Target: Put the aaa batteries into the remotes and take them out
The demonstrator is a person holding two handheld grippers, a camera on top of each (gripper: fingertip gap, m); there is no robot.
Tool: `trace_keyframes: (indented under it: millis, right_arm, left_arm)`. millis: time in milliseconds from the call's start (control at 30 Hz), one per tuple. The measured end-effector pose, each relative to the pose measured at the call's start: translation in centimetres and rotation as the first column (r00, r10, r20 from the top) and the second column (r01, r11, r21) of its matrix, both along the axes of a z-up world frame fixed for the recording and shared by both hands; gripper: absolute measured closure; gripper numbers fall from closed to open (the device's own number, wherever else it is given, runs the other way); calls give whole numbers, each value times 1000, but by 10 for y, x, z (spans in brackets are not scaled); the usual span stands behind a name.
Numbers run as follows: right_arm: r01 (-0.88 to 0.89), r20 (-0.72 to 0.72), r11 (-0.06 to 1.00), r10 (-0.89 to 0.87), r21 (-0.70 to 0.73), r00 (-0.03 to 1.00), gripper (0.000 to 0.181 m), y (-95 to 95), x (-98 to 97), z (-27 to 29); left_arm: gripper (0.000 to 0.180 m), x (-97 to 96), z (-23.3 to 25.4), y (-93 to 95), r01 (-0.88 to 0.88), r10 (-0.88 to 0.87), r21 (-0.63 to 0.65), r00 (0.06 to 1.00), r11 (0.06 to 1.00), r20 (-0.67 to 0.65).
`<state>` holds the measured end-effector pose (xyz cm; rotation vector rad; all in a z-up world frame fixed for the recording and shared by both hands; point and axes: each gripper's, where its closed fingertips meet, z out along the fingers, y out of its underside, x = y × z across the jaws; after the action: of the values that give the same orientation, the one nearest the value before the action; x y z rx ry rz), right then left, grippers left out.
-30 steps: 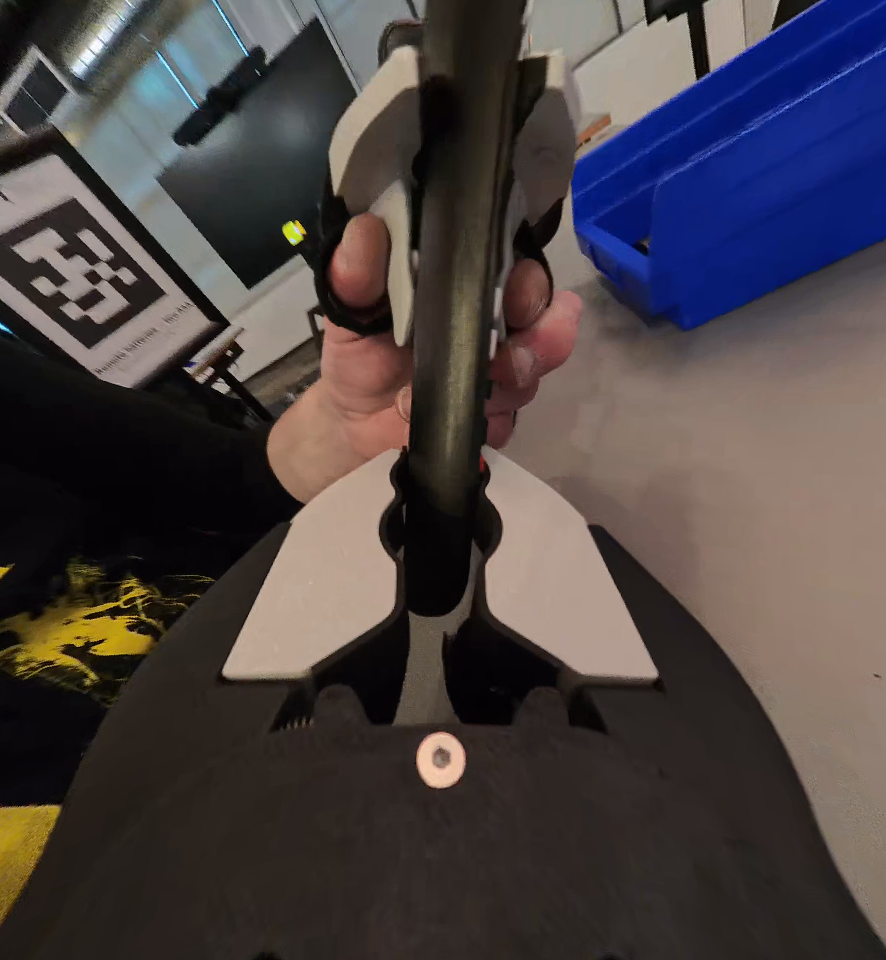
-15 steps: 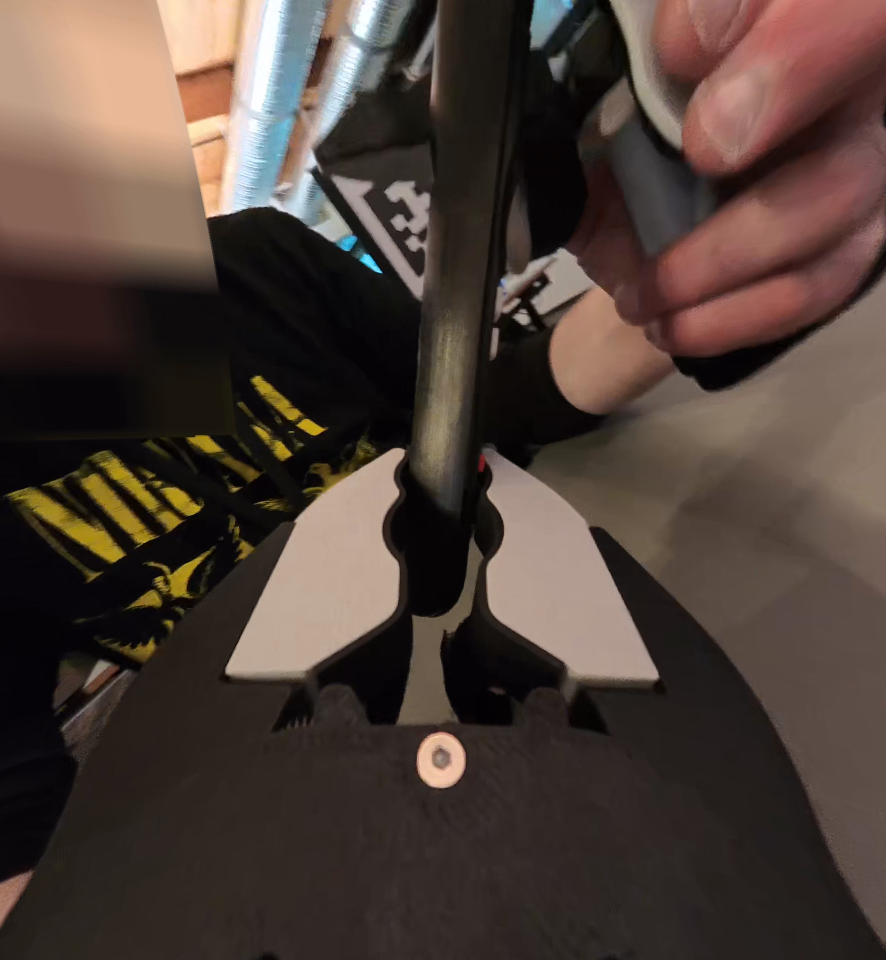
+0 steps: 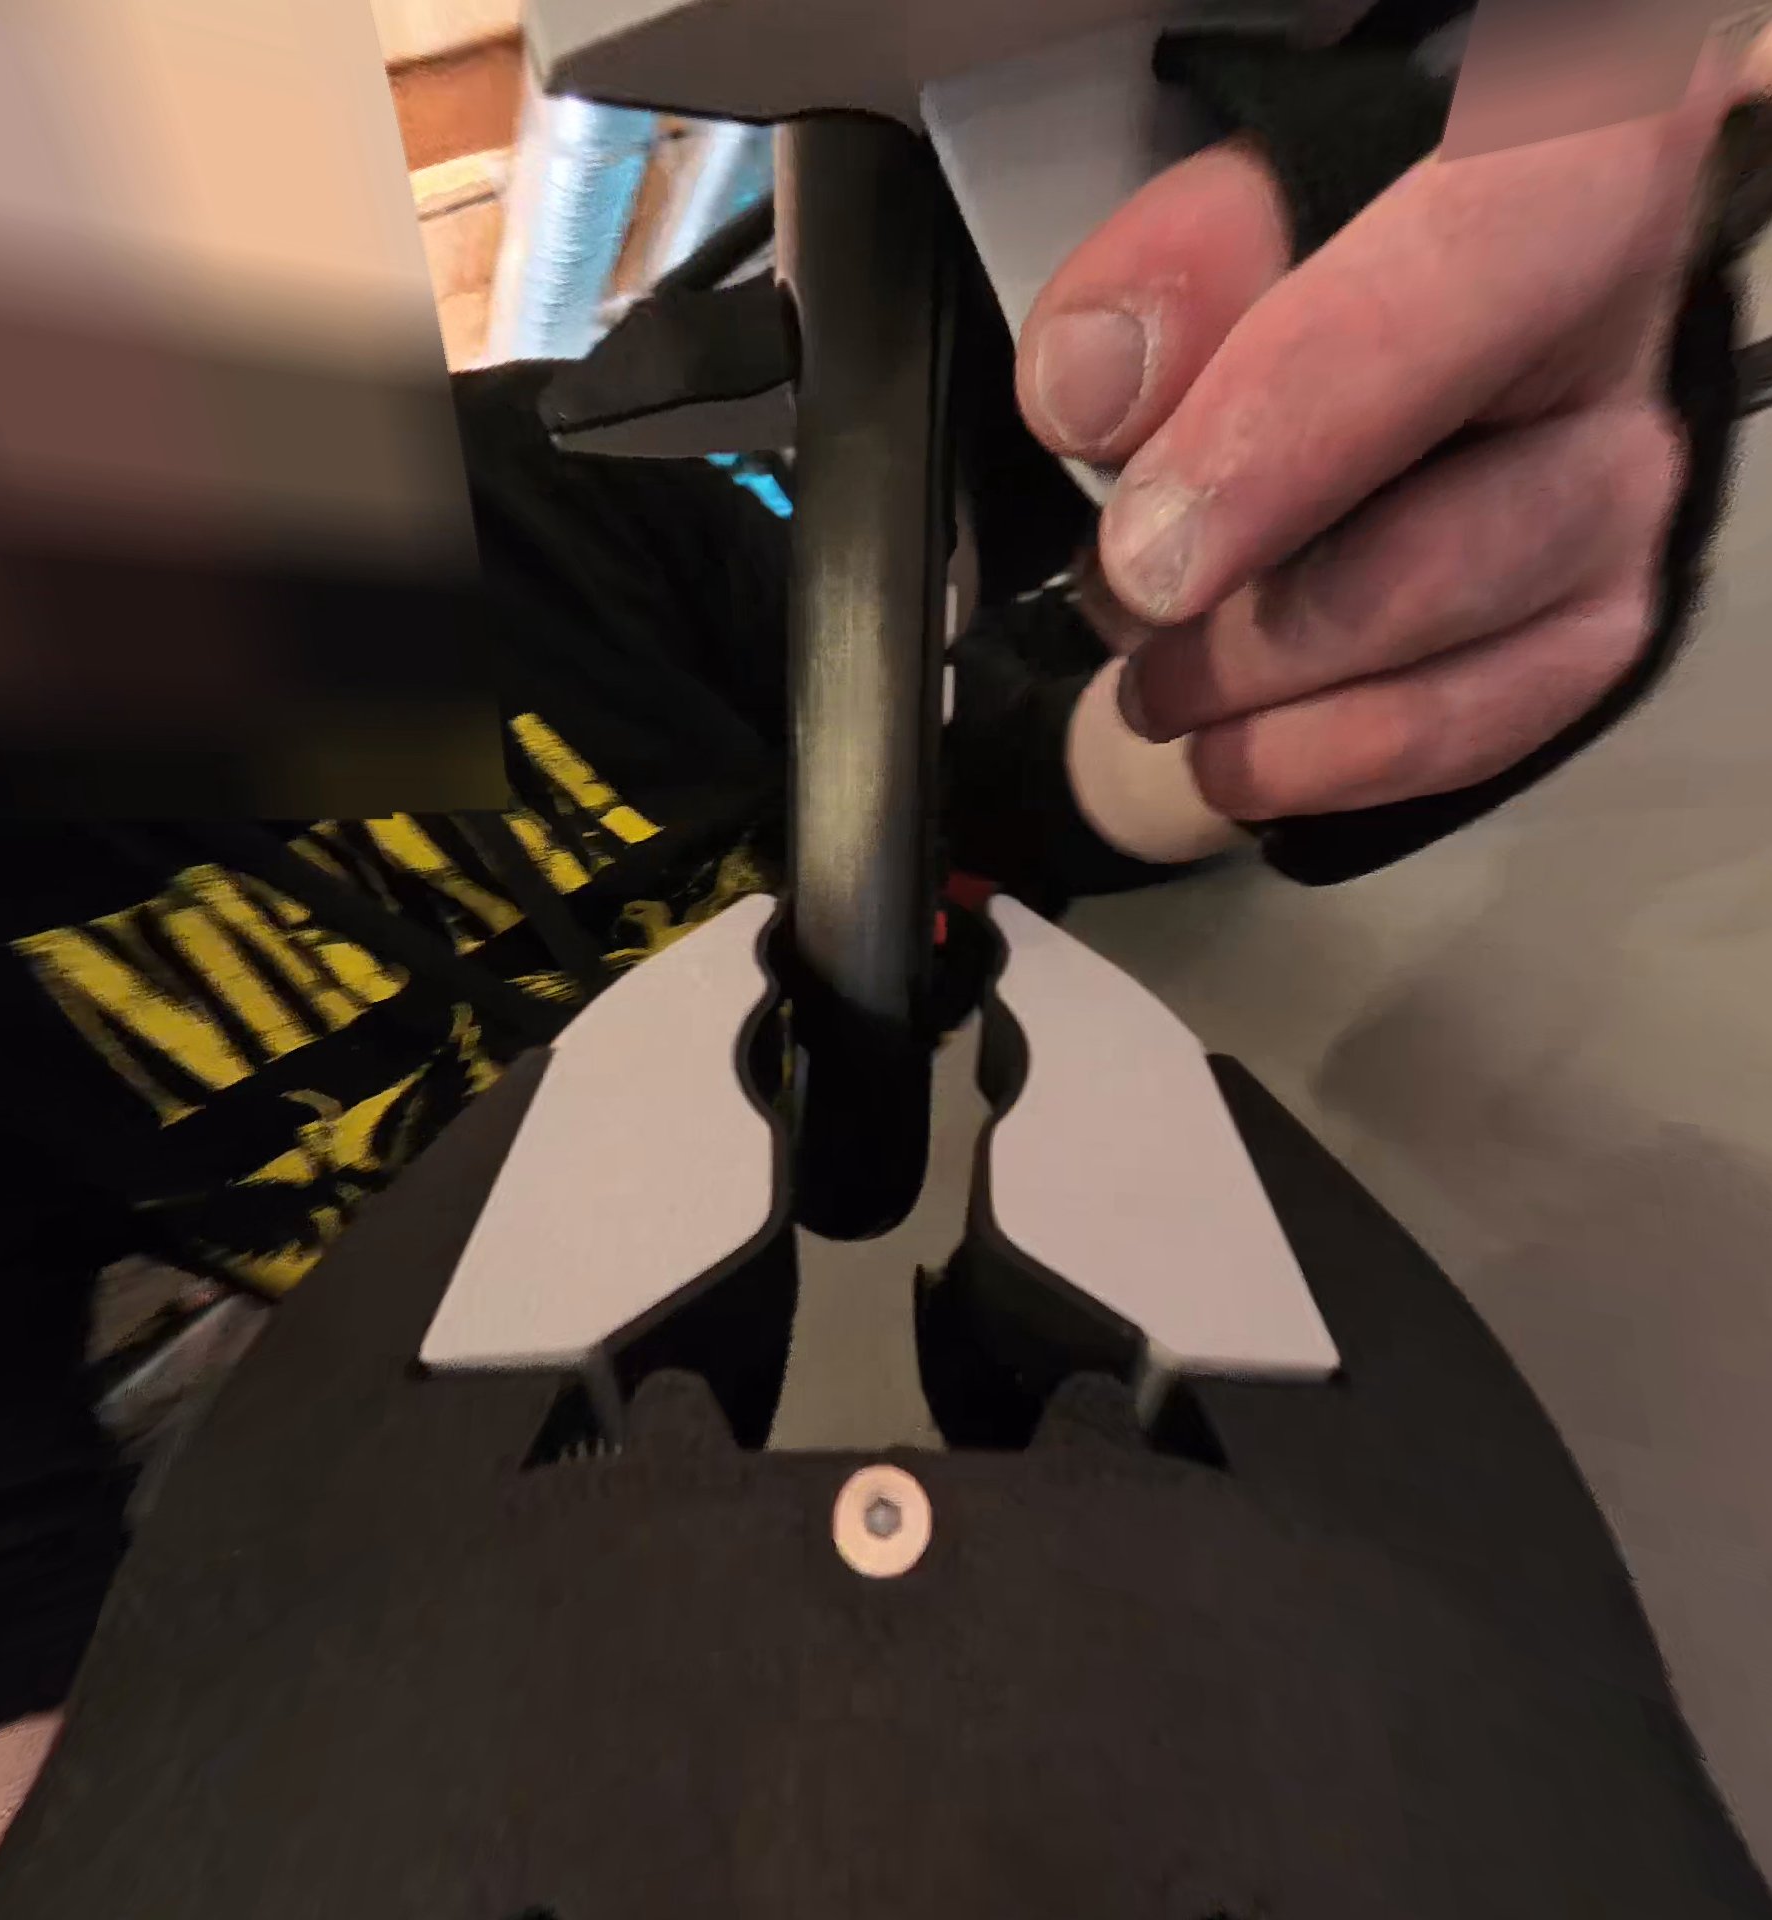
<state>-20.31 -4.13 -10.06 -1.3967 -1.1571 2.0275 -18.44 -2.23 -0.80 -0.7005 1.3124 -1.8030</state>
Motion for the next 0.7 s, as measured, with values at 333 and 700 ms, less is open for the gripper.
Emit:
trace_keyframes:
  millis: [333, 700]
  right_arm:
    - [512, -51, 443, -717, 736, 695, 115, 45, 29, 27]
    - [228, -78, 110, -729, 967, 680, 122, 46, -2, 23]
  left_arm:
    - [120, 8, -11, 56, -105, 72, -332, 991, 937, -111]
    - [120, 30, -35, 52, -91, -32, -467, 968, 880, -249]
